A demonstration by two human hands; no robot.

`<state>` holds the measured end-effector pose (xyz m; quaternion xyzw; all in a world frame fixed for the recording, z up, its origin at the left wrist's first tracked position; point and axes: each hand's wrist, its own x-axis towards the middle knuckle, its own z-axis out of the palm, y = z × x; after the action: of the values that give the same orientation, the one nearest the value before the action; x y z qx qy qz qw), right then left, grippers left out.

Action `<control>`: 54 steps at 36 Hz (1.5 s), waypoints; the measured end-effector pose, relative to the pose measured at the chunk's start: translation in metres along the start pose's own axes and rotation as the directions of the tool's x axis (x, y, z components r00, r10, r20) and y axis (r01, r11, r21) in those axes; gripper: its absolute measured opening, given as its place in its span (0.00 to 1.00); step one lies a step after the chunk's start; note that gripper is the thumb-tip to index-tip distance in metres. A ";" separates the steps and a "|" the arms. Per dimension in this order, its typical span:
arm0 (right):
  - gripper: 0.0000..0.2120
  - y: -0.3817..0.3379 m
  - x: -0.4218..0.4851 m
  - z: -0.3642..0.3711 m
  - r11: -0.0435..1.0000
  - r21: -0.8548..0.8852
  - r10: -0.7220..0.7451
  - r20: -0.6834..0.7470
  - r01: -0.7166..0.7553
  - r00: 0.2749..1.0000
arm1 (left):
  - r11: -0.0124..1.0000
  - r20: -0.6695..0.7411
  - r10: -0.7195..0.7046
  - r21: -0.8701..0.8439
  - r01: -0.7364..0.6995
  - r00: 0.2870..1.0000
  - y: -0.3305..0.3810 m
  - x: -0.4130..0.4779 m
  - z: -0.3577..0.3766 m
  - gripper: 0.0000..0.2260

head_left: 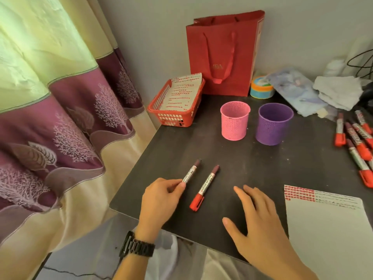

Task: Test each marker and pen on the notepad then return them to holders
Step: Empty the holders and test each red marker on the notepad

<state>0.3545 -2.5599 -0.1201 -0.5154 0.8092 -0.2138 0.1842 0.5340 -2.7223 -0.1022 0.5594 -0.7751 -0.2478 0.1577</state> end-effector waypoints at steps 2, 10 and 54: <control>0.38 0.003 0.002 0.009 0.995 -0.097 -0.001 0.006 0.001 1.000 | 1.000 0.016 0.005 -0.015 -0.005 1.000 -0.001 -0.003 0.009 0.12; 0.37 0.008 -0.002 0.015 0.976 -0.215 -0.020 0.014 0.022 1.000 | 0.999 -0.011 0.033 -0.008 -0.033 0.999 0.004 -0.011 0.026 0.13; 0.35 0.020 -0.004 0.013 0.990 -0.118 -0.075 0.002 0.075 0.997 | 0.997 -0.010 0.039 -0.070 -0.040 0.999 0.010 -0.030 0.030 0.10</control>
<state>0.3478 -2.5512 -0.1419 -0.5550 0.8008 -0.1730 0.1441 0.5202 -2.6850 -0.1198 0.5392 -0.7761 -0.2694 0.1854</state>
